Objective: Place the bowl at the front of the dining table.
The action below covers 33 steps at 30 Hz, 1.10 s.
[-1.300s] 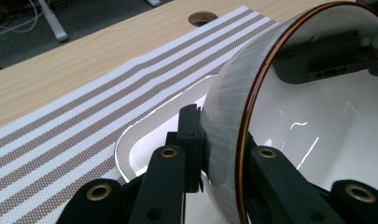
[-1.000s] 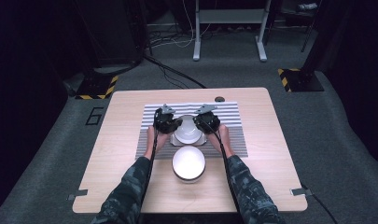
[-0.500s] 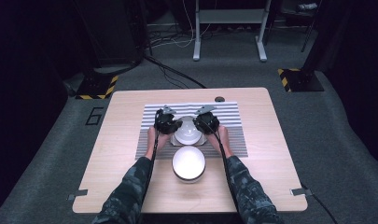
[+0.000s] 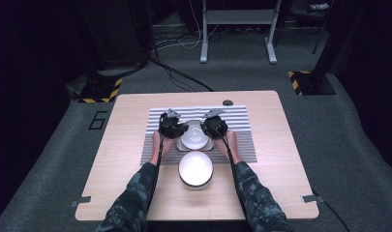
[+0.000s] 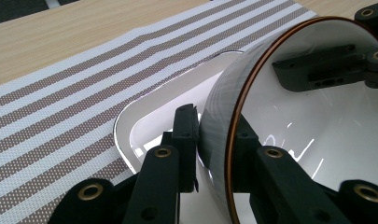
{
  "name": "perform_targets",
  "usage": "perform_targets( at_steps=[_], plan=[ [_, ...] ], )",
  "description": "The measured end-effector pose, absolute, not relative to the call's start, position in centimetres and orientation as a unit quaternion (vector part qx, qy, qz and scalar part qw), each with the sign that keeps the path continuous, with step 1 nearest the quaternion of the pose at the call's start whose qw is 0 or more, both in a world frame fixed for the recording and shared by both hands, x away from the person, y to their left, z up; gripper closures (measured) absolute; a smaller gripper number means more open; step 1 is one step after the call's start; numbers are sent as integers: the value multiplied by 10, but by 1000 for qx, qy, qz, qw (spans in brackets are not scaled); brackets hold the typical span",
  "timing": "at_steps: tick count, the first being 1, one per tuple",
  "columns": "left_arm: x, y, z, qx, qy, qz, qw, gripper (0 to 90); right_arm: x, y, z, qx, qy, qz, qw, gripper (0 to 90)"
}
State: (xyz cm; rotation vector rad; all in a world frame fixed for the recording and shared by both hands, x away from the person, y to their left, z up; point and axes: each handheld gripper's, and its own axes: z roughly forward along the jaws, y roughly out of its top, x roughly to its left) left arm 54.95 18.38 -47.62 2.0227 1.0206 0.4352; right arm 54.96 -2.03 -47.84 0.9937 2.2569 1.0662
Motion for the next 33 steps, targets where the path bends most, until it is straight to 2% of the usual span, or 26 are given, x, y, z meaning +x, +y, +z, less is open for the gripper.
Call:
perform_targets(
  at_steps=[9,15,19,24,33],
  plan=[
    [548,185,-477,800,411,170,403,721,549,-22,-478,375,815,384,219,772],
    [547,185,-478,798,412,173,406,727,548,-22,-477,380,813,382,220,750],
    [548,184,-479,797,414,177,403,772,548,-21,-477,384,811,383,221,759],
    [549,184,-481,790,425,173,407,763,553,-19,-477,393,809,379,215,815],
    [551,187,-483,782,438,172,409,757,565,-21,-477,419,803,380,188,809]
  ],
)
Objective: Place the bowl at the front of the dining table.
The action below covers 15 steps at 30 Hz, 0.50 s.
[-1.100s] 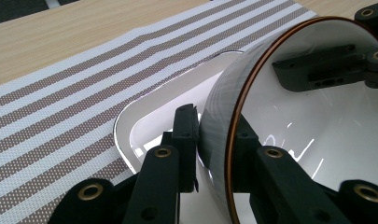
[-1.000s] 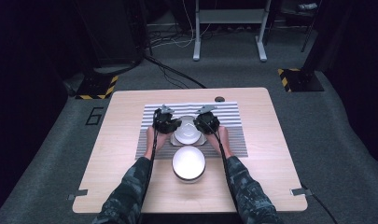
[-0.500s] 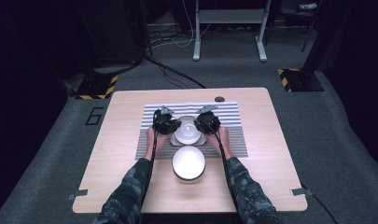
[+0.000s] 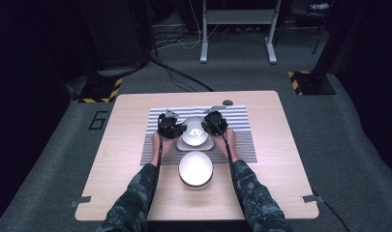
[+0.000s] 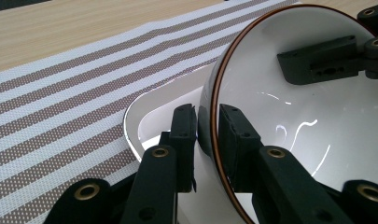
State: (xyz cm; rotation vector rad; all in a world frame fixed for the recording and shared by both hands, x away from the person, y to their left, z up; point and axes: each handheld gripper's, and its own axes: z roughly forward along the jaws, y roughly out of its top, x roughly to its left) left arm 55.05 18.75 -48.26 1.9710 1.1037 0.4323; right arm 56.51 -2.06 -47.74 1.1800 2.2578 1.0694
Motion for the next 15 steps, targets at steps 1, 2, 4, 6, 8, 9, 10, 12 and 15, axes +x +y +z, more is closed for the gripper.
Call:
perform_targets(
  at_steps=[1,2,4,6,8,9,10,12,15],
  plan=[
    [551,188,-483,782,441,171,407,756,567,-21,-477,424,802,377,186,794],
    [552,189,-483,781,440,168,409,753,568,-21,-477,427,802,374,183,791],
    [553,188,-483,781,443,164,409,749,570,-21,-477,432,802,370,181,796],
    [555,186,-482,789,437,170,397,742,574,-22,-478,438,801,369,173,803],
    [561,186,-481,787,446,160,396,740,580,-22,-479,452,799,365,154,806],
    [561,186,-481,787,446,160,396,740,582,-23,-479,453,799,365,153,805],
    [564,185,-482,784,453,155,396,741,583,-23,-479,457,799,362,148,805],
    [565,185,-481,783,456,152,395,742,585,-23,-480,458,798,363,146,805],
    [572,181,-481,786,463,143,384,732,593,-25,-482,477,793,358,123,810]
  ],
)
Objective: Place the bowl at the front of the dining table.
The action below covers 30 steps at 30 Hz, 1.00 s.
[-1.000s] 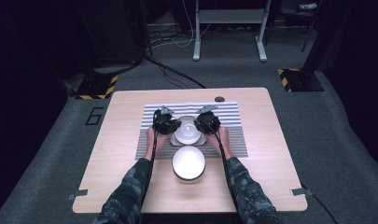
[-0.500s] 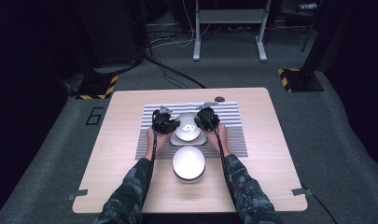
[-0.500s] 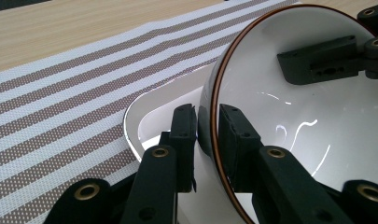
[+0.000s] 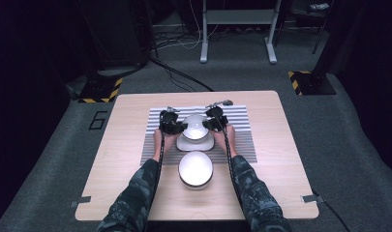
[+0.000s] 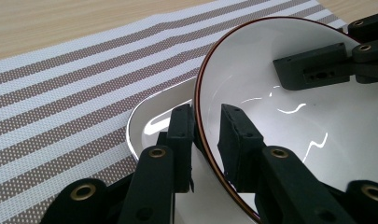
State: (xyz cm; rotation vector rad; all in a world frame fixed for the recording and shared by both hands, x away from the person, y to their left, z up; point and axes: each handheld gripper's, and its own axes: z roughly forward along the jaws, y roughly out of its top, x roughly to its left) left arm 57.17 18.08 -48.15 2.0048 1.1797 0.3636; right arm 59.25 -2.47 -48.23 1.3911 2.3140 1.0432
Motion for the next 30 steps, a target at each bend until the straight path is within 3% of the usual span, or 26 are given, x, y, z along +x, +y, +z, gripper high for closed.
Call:
perform_targets(
  at_steps=[8,20,22,23,24,26,27,28,30],
  plan=[
    [577,175,-482,793,469,138,363,722,601,-32,-488,502,785,354,78,797],
    [576,175,-480,802,464,136,351,695,596,-31,-483,490,794,346,98,770],
    [576,176,-479,801,464,132,355,657,596,-32,-482,489,795,347,97,747],
    [576,176,-478,801,465,131,353,657,595,-33,-481,484,796,348,102,716],
    [576,177,-478,801,465,128,355,615,594,-34,-480,489,795,345,101,625],
    [576,180,-477,798,469,127,356,543,593,-35,-479,483,796,350,101,529],
    [576,180,-477,798,469,127,356,507,593,-35,-479,483,796,350,101,529],
    [576,181,-476,797,471,123,357,507,592,-35,-479,483,795,351,104,451],
    [575,183,-475,795,475,120,356,394,590,-37,-478,481,793,359,102,278]
  ],
)
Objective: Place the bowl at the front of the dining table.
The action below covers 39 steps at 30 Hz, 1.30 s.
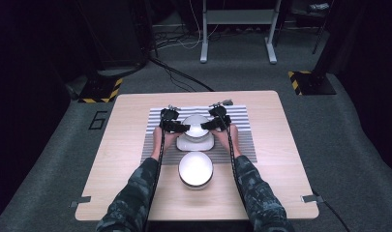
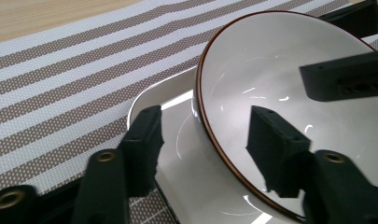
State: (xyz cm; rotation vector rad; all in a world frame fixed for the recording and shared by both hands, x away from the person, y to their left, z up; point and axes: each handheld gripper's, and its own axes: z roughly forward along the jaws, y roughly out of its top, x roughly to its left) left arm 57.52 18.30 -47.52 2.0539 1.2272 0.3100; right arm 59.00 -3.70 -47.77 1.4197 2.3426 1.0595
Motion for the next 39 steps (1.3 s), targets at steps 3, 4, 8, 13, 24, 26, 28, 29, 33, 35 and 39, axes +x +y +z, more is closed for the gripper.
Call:
perform_targets(
  at_steps=[3,4,8,13,24,26,28,29,33,35,39],
  plan=[
    [574,185,-474,797,475,115,354,294,588,-38,-477,478,794,362,102,208],
    [573,185,-472,796,478,116,352,249,587,-39,-476,473,797,362,102,152],
    [571,186,-471,796,483,111,347,147,582,-39,-472,467,798,366,102,139],
    [567,188,-466,797,480,110,349,97,576,-40,-468,457,806,360,109,89],
    [551,197,-449,800,464,112,363,49,552,-55,-456,436,804,383,130,49],
    [547,198,-446,802,460,117,363,47,545,-59,-453,432,804,386,133,44],
    [544,200,-444,806,452,122,362,47,540,-61,-451,428,803,391,136,44],
    [542,201,-443,804,452,124,365,47,540,-61,-451,428,803,391,136,44],
    [534,205,-440,807,446,131,365,45,531,-68,-447,424,802,397,141,42],
    [531,208,-440,808,446,130,364,40,526,-72,-446,423,803,396,141,42],
    [521,217,-437,809,440,138,365,40,518,-78,-445,422,801,400,144,42]
  ],
)
